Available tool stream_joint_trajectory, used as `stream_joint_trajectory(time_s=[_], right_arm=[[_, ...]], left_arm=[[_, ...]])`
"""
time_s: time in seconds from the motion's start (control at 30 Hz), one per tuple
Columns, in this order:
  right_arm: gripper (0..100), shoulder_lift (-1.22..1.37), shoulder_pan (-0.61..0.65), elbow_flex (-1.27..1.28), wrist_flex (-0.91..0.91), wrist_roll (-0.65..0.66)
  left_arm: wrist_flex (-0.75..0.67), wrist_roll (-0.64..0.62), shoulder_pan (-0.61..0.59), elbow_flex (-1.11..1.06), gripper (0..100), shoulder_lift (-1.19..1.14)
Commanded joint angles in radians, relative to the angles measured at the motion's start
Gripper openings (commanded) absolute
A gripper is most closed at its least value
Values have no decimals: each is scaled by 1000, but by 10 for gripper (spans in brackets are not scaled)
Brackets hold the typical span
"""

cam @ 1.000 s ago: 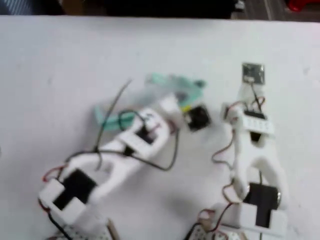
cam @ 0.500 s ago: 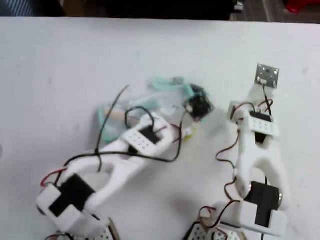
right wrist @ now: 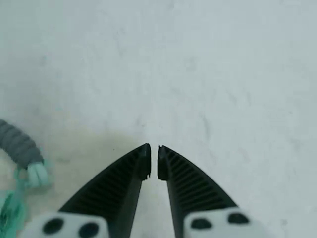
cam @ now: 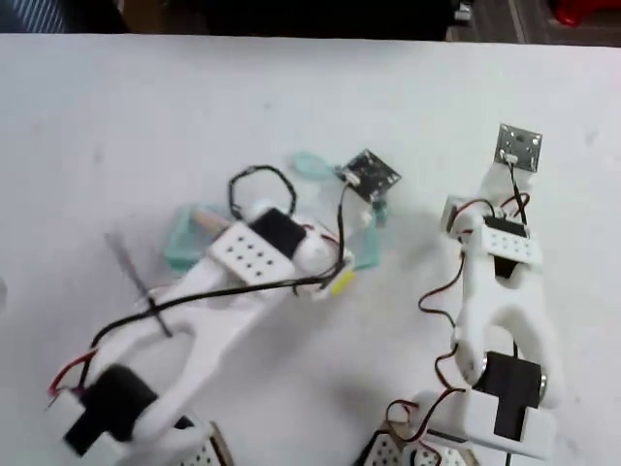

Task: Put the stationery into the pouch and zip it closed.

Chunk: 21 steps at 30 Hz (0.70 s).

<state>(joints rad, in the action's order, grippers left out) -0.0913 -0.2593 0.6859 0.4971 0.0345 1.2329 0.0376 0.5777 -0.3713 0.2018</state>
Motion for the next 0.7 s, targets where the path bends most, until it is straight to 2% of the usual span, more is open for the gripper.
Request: stream_joint_trajectory(time_s=[0.0, 0.1, 0.2, 0.3, 0.43, 0.5, 0.67], right_arm=[[25, -5, -8, -9, -12, -8], [25, -5, -5, -9, -12, -8], [25, -5, -5, -9, -10, -8], [25, -5, -5, -9, -8, -8], [25, -5, -5, -8, -8, -8], [25, -5, -10, 2, -10, -8], [25, -5, -8, 5, -15, -8]], left_arm=[[226, -11, 16, 126, 225, 166], [293, -8, 33, 157, 225, 269], [276, -6, 33, 143, 229, 335], [164, -6, 21, 112, 230, 338], [-118, -3, -41, 18, 269, 291], [-213, 15, -67, -2, 300, 226], [-157, 14, -22, 2, 306, 108]])
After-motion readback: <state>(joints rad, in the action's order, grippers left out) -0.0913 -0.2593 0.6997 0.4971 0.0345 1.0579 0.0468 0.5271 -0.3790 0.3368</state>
